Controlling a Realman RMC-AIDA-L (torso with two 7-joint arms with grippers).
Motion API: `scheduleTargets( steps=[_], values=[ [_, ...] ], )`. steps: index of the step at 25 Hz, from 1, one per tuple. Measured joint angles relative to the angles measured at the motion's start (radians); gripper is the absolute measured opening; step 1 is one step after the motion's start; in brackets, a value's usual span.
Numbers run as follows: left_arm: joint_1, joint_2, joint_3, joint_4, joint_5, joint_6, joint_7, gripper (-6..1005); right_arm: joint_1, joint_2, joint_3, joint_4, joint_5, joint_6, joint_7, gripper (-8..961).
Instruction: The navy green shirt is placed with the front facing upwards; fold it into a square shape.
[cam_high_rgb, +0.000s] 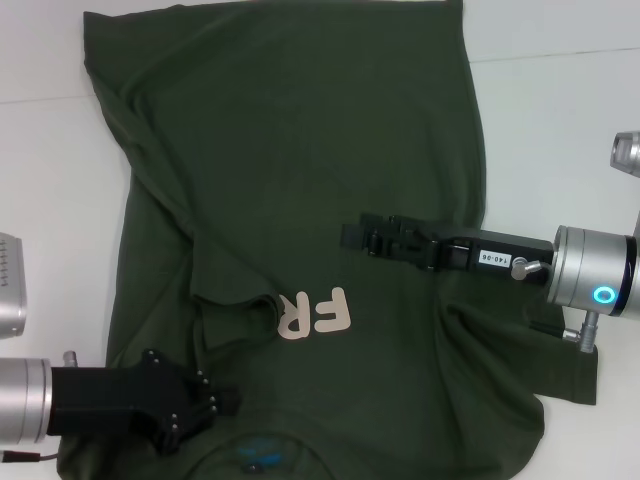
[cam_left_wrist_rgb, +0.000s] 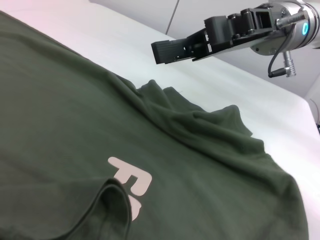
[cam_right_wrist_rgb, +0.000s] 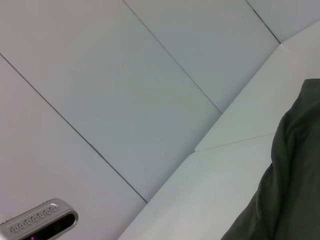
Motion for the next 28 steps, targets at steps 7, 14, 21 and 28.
scheduleTargets(
  steps=[7, 14, 21, 28],
  values=[
    [0.001, 0.003, -0.034, 0.024, -0.057, 0.018, -0.002, 70, -0.001, 0.0, 0.0, 0.001, 0.0, -0.003, 0.0, 748],
    [-0.026, 0.005, -0.06, 0.025, -0.077, -0.072, -0.064, 161, -0.007, 0.0, 0.0, 0.005, 0.0, -0.009, 0.0, 748],
    [-0.036, 0.003, -0.043, 0.016, -0.064, -0.171, -0.099, 418, -0.021, 0.0, 0.0, 0.002, 0.0, -0.022, 0.0, 748],
    [-0.028, 0.006, -0.044, 0.021, -0.062, -0.238, -0.099, 571, -0.028, 0.0, 0.0, 0.0, 0.01, -0.03, 0.0, 749]
  ],
)
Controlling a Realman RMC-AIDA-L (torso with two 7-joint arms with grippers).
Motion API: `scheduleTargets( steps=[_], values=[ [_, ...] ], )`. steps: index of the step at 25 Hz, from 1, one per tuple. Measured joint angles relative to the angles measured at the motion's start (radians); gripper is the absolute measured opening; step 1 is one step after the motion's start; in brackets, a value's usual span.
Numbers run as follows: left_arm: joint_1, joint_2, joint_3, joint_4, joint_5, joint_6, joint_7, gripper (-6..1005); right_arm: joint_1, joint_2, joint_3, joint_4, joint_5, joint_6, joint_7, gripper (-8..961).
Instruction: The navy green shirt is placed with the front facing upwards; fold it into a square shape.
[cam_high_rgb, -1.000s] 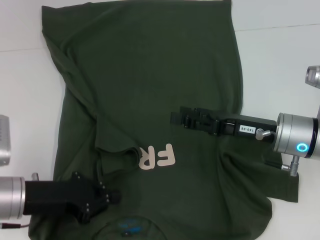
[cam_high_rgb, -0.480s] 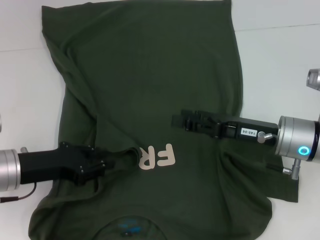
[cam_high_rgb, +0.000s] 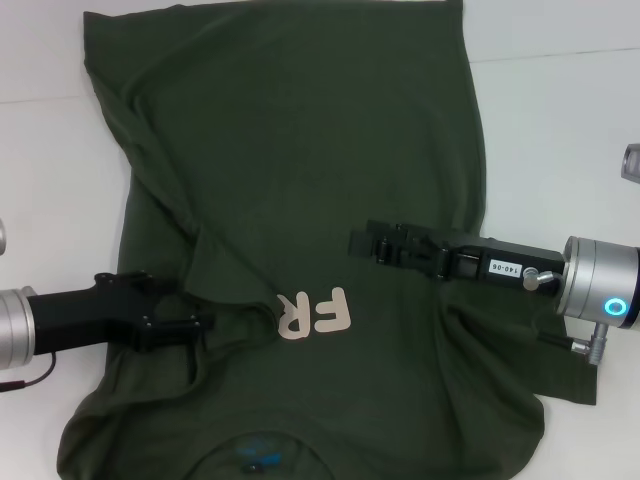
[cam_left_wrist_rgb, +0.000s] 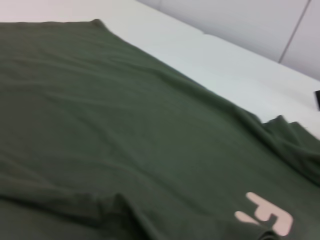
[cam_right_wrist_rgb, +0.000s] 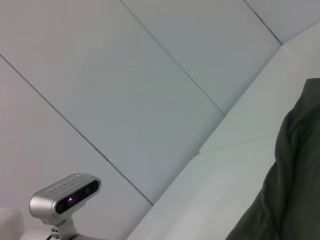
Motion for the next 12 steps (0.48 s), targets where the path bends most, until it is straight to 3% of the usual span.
scheduleTargets(
  steps=[3, 9, 12],
  values=[
    [0.003, 0.001, -0.001, -0.001, 0.006, -0.019, 0.0, 637, 0.0, 0.0, 0.0, 0.0, 0.0, 0.0, 0.0, 749],
    [0.005, 0.001, 0.0, -0.001, 0.012, -0.014, 0.0, 867, 0.0, -0.002, 0.0, 0.0, 0.001, -0.001, 0.0, 749],
    [0.003, 0.0, 0.014, -0.003, 0.012, -0.008, 0.0, 883, 0.0, -0.002, 0.0, 0.0, 0.001, -0.001, 0.0, 749]
  ],
)
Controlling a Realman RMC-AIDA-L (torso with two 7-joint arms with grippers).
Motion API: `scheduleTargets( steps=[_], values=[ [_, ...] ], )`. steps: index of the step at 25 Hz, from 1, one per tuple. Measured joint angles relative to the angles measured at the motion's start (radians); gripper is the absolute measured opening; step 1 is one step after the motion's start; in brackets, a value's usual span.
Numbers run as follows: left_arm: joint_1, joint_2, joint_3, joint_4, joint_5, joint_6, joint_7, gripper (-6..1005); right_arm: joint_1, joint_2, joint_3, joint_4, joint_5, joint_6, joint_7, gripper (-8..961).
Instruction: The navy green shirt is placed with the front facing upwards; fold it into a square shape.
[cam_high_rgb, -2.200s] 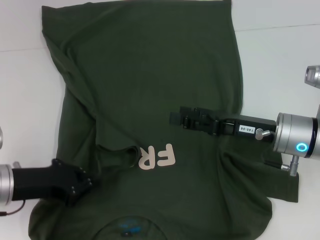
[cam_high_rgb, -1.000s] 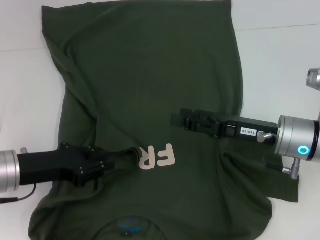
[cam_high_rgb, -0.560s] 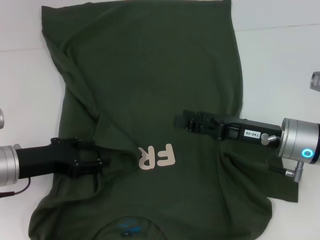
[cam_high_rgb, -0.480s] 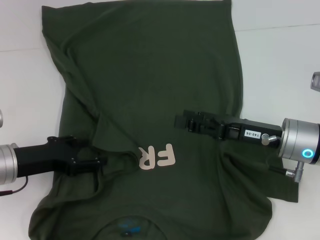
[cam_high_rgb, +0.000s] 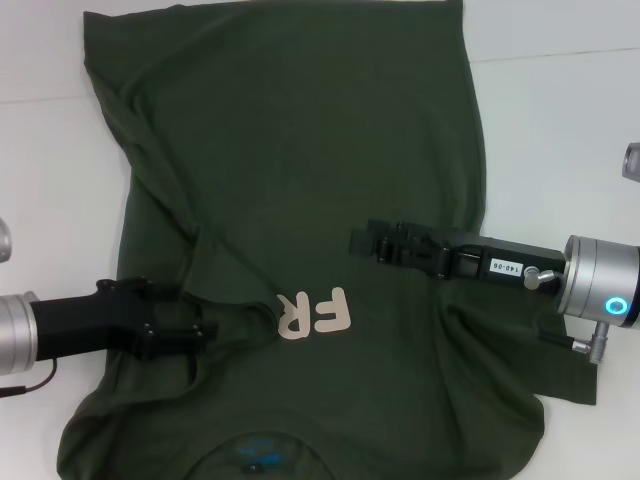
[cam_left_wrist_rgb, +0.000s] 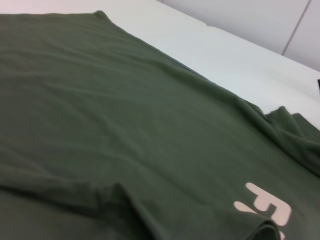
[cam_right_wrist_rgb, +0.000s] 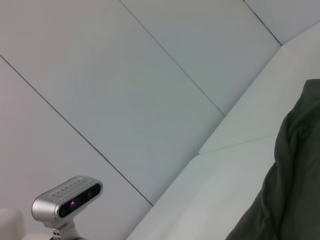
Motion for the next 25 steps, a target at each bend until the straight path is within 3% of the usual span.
scheduleTargets(
  steps=[25],
  values=[
    [-0.04, -0.005, 0.022, -0.018, -0.011, -0.044, -0.027, 883, -0.007, 0.0, 0.004, 0.0, 0.001, 0.0, 0.0, 749]
  ],
)
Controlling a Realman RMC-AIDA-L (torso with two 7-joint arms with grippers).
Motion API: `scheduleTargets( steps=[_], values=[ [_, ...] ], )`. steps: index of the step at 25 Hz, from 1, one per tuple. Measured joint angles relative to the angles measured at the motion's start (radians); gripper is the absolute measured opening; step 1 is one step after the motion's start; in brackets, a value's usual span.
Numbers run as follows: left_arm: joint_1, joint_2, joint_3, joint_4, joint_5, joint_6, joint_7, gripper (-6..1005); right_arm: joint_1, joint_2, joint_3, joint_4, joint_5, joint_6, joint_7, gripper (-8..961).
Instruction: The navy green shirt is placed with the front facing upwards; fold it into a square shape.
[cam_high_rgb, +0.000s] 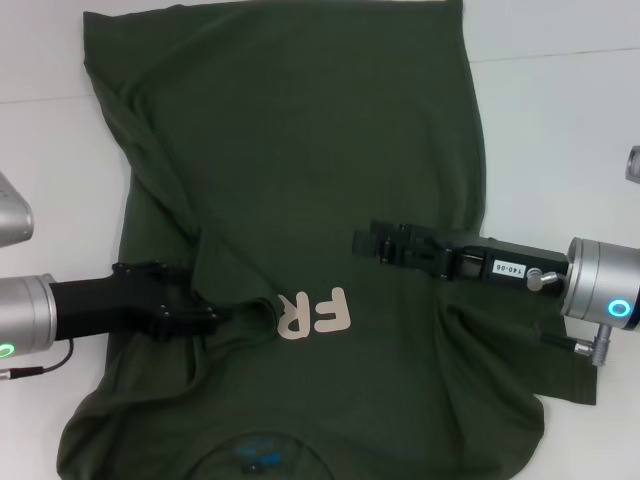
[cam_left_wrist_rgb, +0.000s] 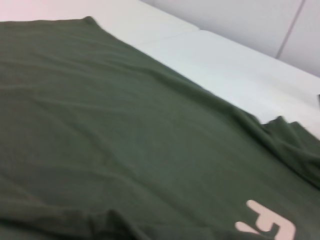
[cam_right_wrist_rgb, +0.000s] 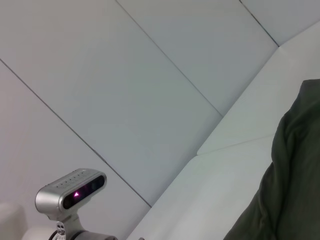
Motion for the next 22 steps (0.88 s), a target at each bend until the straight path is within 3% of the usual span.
scheduleTargets(
  steps=[22],
  values=[
    [-0.008, 0.005, 0.055, 0.01, 0.011, 0.007, -0.102, 875, 0.003, 0.0, 0.006, -0.001, 0.0, 0.0, 0.005, 748]
  ],
)
